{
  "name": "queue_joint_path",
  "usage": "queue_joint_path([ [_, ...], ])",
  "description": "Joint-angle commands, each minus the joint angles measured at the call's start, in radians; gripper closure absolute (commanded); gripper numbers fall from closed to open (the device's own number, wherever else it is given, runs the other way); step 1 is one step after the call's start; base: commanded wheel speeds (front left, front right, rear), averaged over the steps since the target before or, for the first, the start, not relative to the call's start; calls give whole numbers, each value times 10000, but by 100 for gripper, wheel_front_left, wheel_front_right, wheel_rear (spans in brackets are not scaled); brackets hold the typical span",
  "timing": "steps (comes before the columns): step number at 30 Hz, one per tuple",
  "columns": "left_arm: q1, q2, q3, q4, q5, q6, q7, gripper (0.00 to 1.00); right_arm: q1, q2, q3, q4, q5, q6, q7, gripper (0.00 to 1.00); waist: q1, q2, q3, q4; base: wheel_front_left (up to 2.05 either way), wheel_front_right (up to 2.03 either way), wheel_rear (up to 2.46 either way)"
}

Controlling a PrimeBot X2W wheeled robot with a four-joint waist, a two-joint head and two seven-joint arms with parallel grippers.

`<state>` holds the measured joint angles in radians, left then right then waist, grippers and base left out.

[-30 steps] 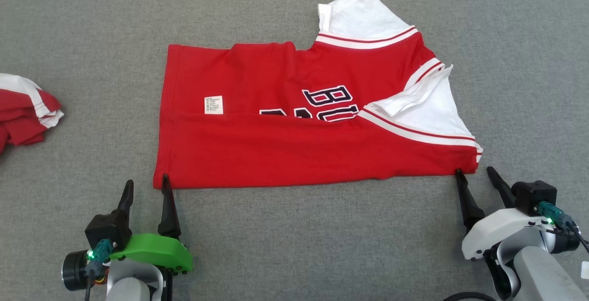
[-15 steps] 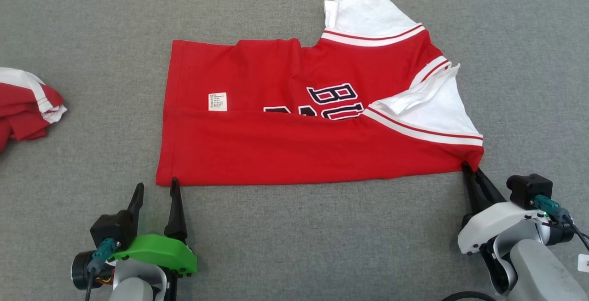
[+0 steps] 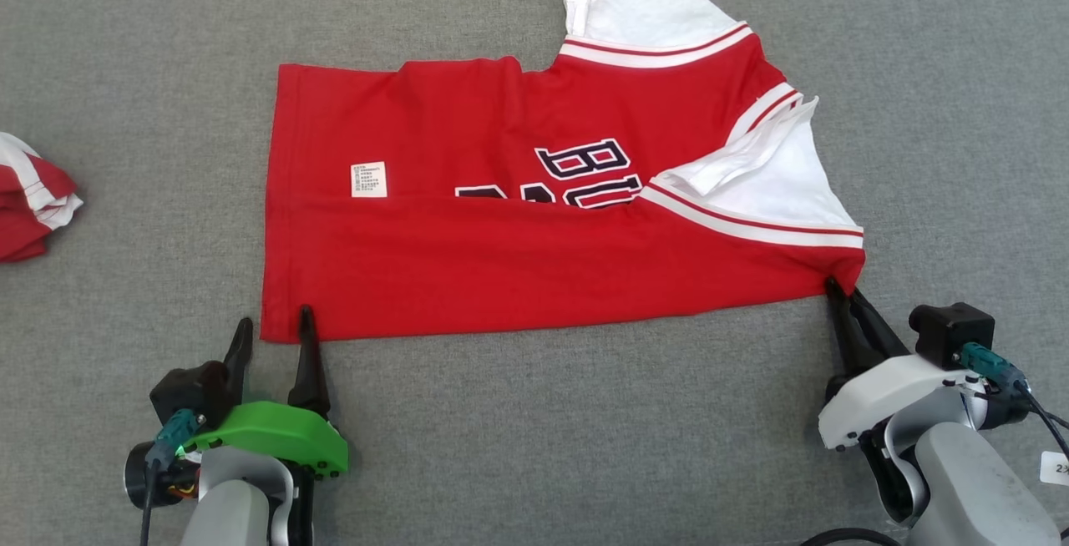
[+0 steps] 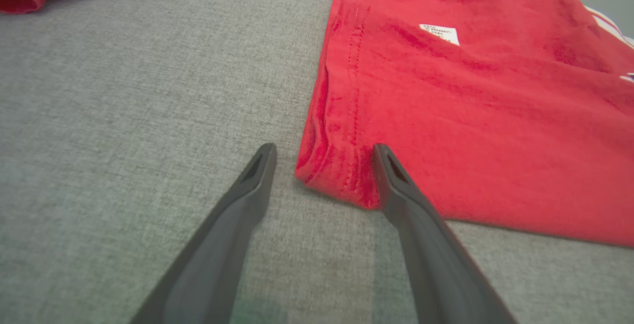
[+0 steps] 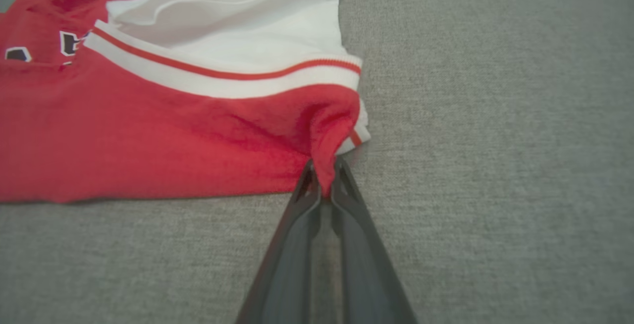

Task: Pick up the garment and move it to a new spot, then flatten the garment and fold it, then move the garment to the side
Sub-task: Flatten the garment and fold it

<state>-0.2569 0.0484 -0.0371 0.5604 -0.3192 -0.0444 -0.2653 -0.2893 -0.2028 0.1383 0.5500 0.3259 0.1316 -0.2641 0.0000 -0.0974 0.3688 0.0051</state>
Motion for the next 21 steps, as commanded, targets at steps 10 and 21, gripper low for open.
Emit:
queue_joint_path([
  [10, -69, 22, -140, 351, -396, -369, 33, 100, -8, -62, -99, -161, 143, -19, 27, 100, 0, 0, 96, -31, 0, 0, 0],
  [21, 1123, 45, 128, 785, -348, -552, 31, 100, 1033, 135, -96, 278, 170, -19, 25, 100, 0, 0, -1436, -24, 0, 0, 0],
])
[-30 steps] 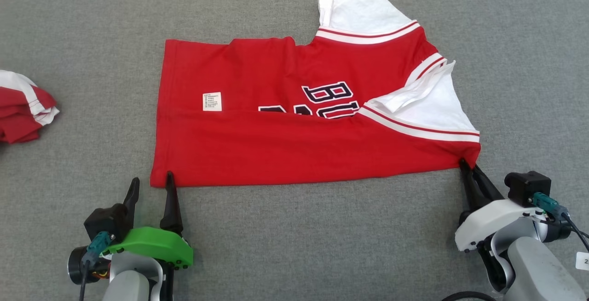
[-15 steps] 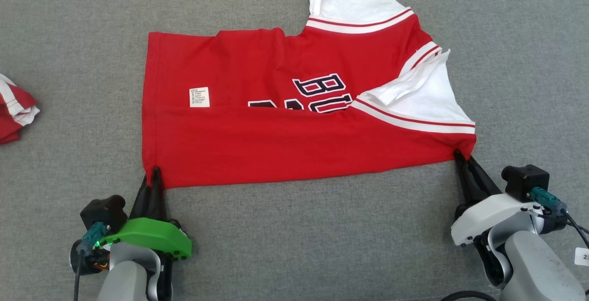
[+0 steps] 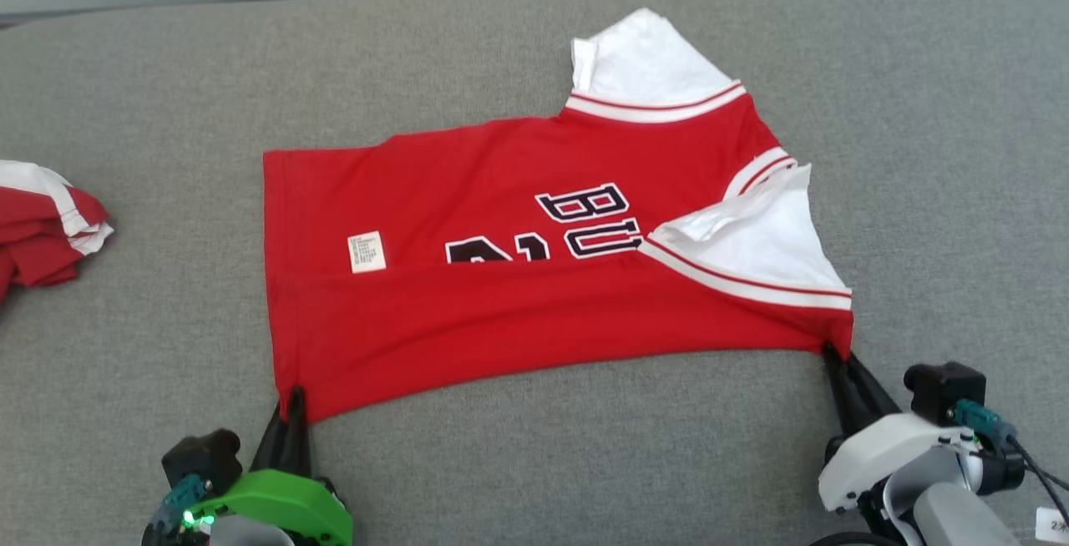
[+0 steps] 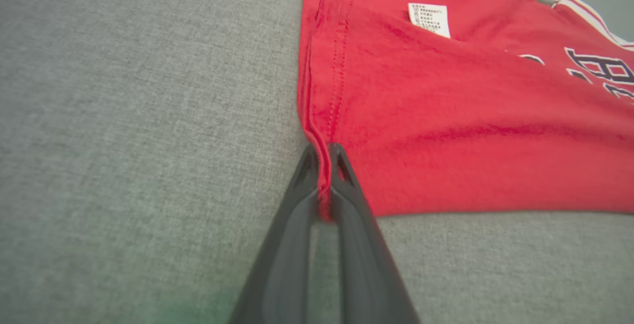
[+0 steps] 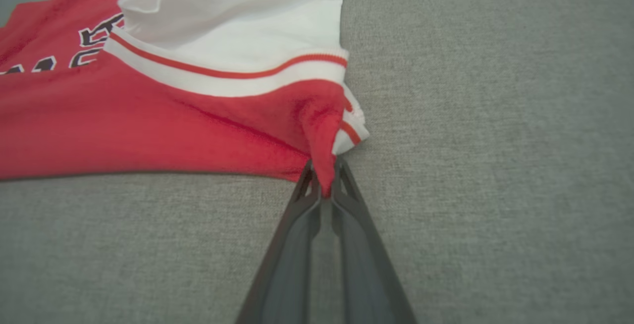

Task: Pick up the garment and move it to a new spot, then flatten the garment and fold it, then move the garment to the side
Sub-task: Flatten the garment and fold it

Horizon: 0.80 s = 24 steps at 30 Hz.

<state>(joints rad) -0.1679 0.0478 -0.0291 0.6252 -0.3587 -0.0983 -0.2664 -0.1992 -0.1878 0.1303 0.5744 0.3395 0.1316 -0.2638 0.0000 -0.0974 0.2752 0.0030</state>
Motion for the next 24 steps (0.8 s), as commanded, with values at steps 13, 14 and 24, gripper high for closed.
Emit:
queue_joint_path([
  [13, 1856, 61, 450, 391, 357, 148, 29, 100, 2153, 51, 122, -156, 316, -20, 11, 100, 0, 0, -1902, 120, 0, 0, 0],
  [14, 1947, 58, 428, 416, 377, 162, 29, 100, 2262, 48, 146, -177, 332, -20, 11, 100, 0, 0, -1916, 119, 0, 0, 0],
  [24, 1647, 52, 479, -699, 822, 614, 25, 0, 2047, 96, -840, -851, -71, -19, 9, 0, 0, 0, -1510, 213, 0, 0, 0],
])
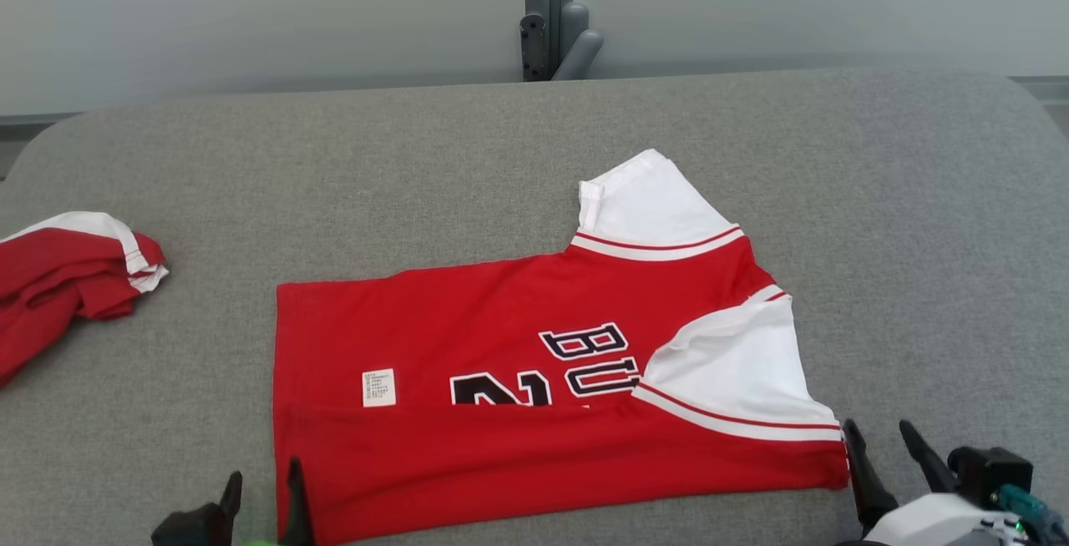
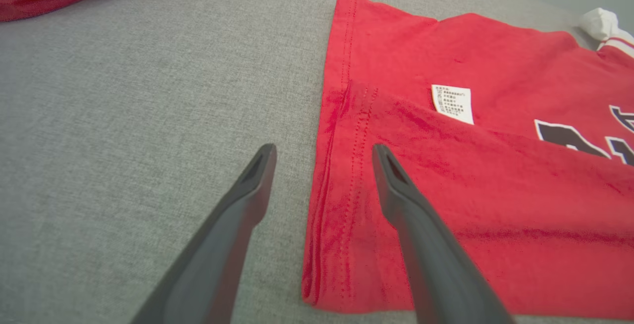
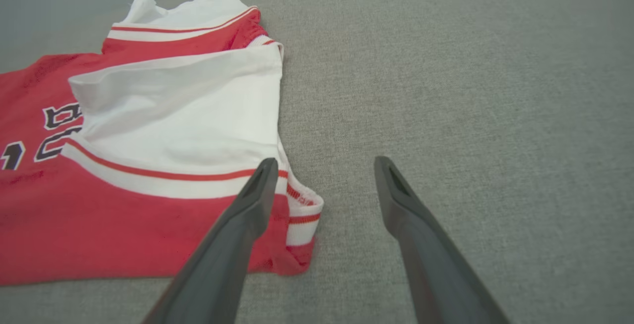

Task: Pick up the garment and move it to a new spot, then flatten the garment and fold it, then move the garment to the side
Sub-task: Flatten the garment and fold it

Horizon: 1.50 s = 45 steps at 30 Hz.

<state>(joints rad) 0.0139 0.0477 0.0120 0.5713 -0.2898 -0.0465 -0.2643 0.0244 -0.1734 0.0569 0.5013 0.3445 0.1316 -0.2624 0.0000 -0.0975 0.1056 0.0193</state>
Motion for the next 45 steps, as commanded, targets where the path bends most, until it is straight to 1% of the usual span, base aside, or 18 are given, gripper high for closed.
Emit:
queue_joint_path([
  [1, -283, 49, 62, -360, 215, 142, 4, 0, -320, -27, -242, -272, -189, -19, -3, 0, 0, 1, 330, 64, 0, 0, 0],
  [6, -1294, 56, 57, -698, 683, 48, 4, 0, -1320, 48, -427, -789, -485, -19, -4, 0, 0, 1, 1125, 139, 0, 0, 0],
  [12, -2905, 49, 60, -38, 1154, -278, 4, 0, -2746, -29, 16, -849, -709, -19, -4, 0, 0, 1, 1853, 231, 0, 0, 0],
  [13, -2905, 49, 60, -38, 1154, -278, 4, 0, -2746, -29, 16, -849, -709, -19, -4, 0, 0, 1, 1853, 231, 0, 0, 0],
  [17, -3845, 210, 79, 801, 1438, -422, 4, 0, -3596, -162, 412, -773, -763, -19, -3, 0, 0, 1, 2185, 240, 0, 0, 0],
  [23, -5258, 402, -51, 2064, 1671, -583, 4, 0, -4368, -164, 420, -907, -713, -19, -4, 0, 0, 1, 2684, 296, 0, 0, 0],
  [29, -6035, 460, 6, 2998, 1668, -562, 4, 0, -4603, -207, 704, -770, -622, -19, -4, 0, 0, 1, 2944, 297, 0, 0, 0],
  [33, -6267, 464, 112, 3183, 1624, -479, 4, 0, -4851, -305, 697, -762, -505, -19, -4, 0, 0, 1, 3079, 271, 0, 0, 0],
  [34, -6271, 446, 129, 3228, 1606, -488, 4, 36, -4911, -322, 704, -721, -445, -19, -4, 0, 0, 1, 3109, 270, 0, 0, 0],
  [35, -6289, 429, 138, 3252, 1605, -495, 4, 62, -4964, -336, 741, -646, -383, -19, -4, 0, 0, 1, 3133, 274, 0, 0, 0],
  [36, -6317, 418, 141, 3277, 1608, -509, 10, 85, -5074, -377, 779, -575, -320, -19, -4, 0, 0, 1, 3156, 279, 0, 0, 0],
  [37, -6335, 410, 139, 3290, 1614, -521, 10, 100, -5233, -442, 870, -498, -240, -19, -4, 0, 0, 1, 3178, 286, 0, 0, 0],
  [41, -6431, 385, 102, 3139, 1694, -570, 10, 100, -6041, -753, 1535, 134, 112, -19, -3, 0, 0, 1, 3291, 359, 0, 0, 0],
  [42, -6455, 380, 96, 3023, 1726, -577, 10, 100, -6344, -844, 1790, 378, 227, -19, 80, 0, 0, 1, 3328, 396, 0, 0, 0],
  [43, -6462, 336, 34, 2841, 1791, -592, 8, 100, -7059, -1013, 2253, 806, 423, -19, 283, 0, 0, 1, 3408, 505, 0, 0, 0],
  [45, -6524, 275, -33, 2729, 1805, -636, 5, 100, -7690, -1179, 2780, 1242, 503, -19, 557, 0, 0, 1, 3508, 662, 0, 0, 0],
])
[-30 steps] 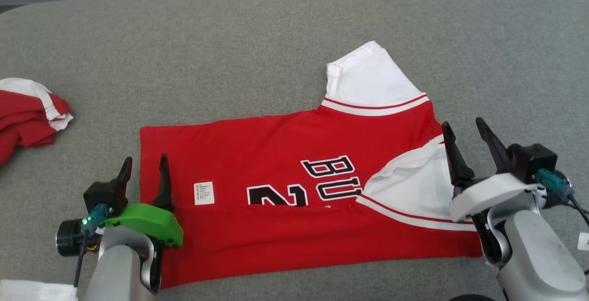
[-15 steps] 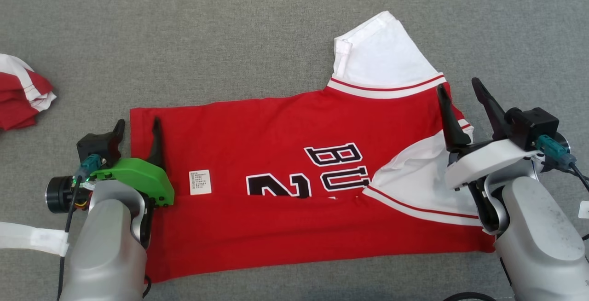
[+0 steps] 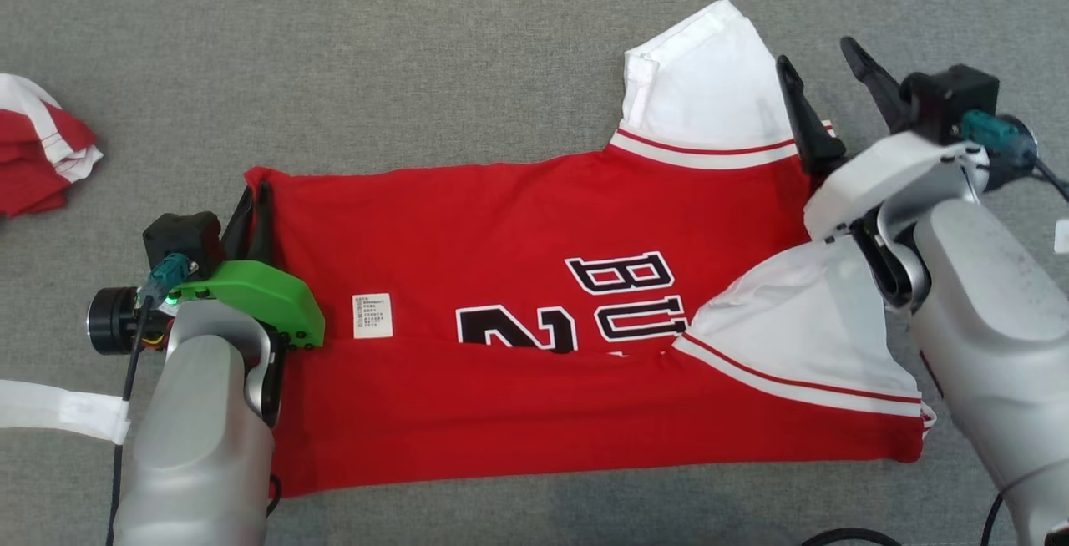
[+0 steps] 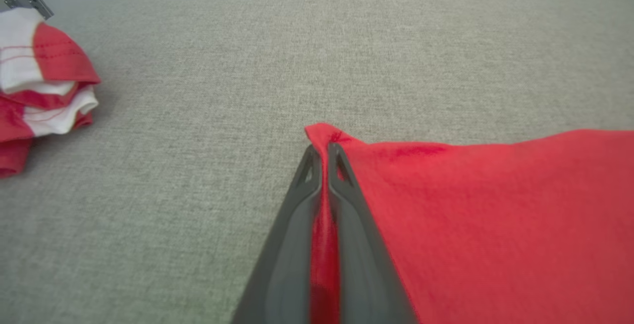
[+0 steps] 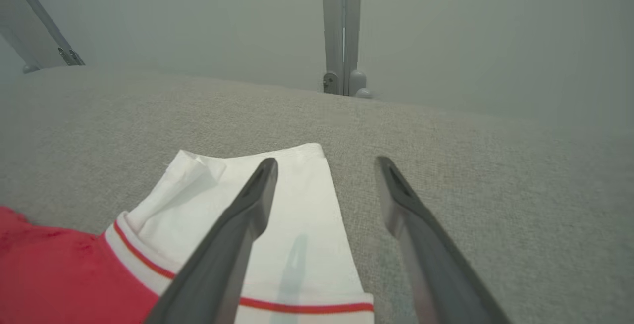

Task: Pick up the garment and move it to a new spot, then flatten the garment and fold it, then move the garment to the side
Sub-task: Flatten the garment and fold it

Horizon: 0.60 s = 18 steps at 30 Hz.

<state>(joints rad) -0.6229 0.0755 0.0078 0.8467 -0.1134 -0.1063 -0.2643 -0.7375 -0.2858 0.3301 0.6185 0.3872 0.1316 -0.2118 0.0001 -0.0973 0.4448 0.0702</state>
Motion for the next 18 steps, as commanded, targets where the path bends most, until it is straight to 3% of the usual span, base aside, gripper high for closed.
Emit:
queue_joint_path([
  [1, -184, -41, -48, -80, 55, -56, 4, 100, -366, -88, 268, 316, 180, -19, 213, 0, -1, -1, 162, 239, 0, 0, 0],
  [6, -309, -166, -378, -270, -57, -113, 4, 100, -1736, -327, 1168, 1554, 410, -19, 1171, 0, -1, -1, 389, 707, 0, 0, 0],
  [16, -368, -237, -1295, -610, -897, -113, 4, 100, -3183, -253, 1740, 3590, 890, -19, 2345, 0, -1, -1, 799, 1168, 0, 0, 0],
  [18, -360, -236, -1470, -680, -1081, -41, 5, 100, -3316, -295, 1993, 3775, 961, -19, 2446, 100, -1, -1, 847, 1181, 0, 0, 0],
])
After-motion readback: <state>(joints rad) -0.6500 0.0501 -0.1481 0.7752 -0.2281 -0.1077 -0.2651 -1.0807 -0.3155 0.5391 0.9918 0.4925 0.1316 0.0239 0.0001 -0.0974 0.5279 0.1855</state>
